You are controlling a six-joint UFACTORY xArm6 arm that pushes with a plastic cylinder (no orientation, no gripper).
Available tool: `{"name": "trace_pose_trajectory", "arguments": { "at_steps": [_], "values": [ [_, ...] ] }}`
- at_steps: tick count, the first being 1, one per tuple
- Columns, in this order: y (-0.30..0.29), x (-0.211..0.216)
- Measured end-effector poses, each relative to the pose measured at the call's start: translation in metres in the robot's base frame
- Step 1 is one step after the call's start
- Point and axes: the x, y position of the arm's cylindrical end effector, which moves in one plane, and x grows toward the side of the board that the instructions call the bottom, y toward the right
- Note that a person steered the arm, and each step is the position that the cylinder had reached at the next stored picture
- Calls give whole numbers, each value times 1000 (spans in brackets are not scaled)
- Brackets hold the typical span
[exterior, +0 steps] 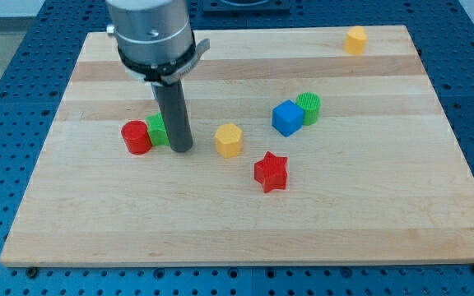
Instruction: Slide the hexagon into the heart
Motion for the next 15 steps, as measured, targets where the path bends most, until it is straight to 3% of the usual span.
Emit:
{"name": "trace_pose_trajectory", "arguments": {
  "at_steps": [2, 10, 13, 15],
  "values": [
    [38, 14],
    [197, -150],
    [271, -148],
    [290, -123]
  ]
}}
